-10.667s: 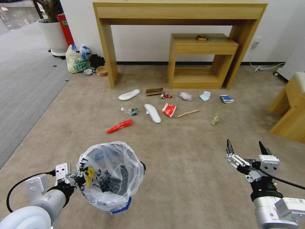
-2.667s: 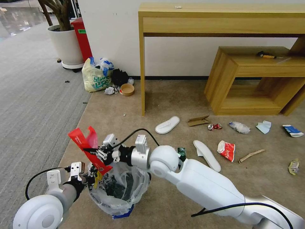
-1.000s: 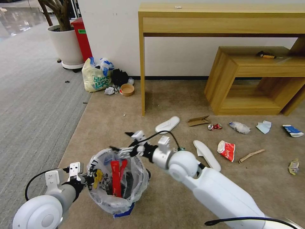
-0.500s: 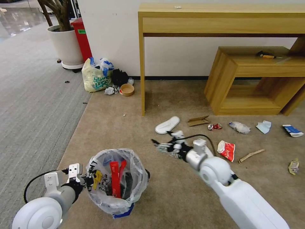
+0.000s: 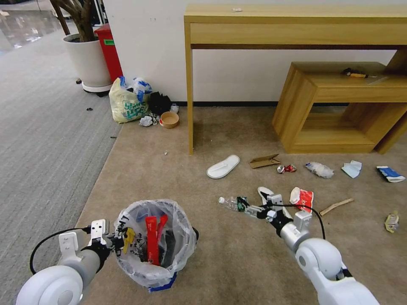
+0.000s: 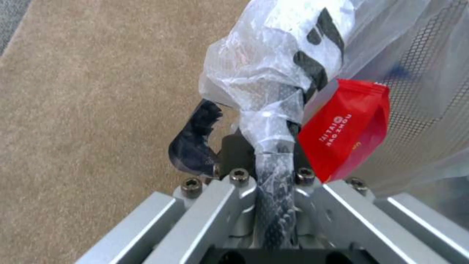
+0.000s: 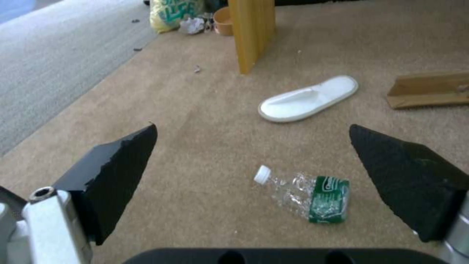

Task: Pick up the trash bin and place the garbage on the floor into it.

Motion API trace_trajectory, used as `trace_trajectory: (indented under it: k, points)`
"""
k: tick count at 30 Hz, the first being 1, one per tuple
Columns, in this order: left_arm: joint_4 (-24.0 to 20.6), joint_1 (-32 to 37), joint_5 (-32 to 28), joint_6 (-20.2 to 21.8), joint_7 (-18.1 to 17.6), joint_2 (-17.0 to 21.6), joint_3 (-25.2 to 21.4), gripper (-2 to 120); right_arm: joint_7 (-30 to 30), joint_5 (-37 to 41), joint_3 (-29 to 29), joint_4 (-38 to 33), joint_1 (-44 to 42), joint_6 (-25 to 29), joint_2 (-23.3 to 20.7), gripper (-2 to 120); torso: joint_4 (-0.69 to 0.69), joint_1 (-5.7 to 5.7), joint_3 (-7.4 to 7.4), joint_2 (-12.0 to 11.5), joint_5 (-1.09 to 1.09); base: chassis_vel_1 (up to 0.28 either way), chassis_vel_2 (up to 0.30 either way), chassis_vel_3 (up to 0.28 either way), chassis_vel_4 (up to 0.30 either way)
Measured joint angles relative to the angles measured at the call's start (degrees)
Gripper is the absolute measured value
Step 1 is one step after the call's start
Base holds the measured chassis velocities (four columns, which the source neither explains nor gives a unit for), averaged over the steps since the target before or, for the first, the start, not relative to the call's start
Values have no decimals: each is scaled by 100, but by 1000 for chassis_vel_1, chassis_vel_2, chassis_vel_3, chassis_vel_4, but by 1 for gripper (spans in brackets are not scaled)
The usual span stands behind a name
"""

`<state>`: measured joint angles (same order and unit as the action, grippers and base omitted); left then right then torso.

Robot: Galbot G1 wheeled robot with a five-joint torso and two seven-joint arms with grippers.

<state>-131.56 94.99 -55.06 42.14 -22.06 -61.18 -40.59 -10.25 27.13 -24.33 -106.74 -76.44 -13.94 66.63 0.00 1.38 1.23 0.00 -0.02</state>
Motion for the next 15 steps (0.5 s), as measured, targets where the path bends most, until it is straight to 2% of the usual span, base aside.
trace_trajectory:
  k: [7,15]
  points:
    - [-64,16,1,0,0,16,-7,0,85,-22,49,126,112,20,60,100,1,0,0,0,-1,-39,33,46,-41]
    - [-87,43,52,0,24,6,31,0,97,-33,46,148,56,25,57,100,-1,1,2,0,0,-169,147,152,-155]
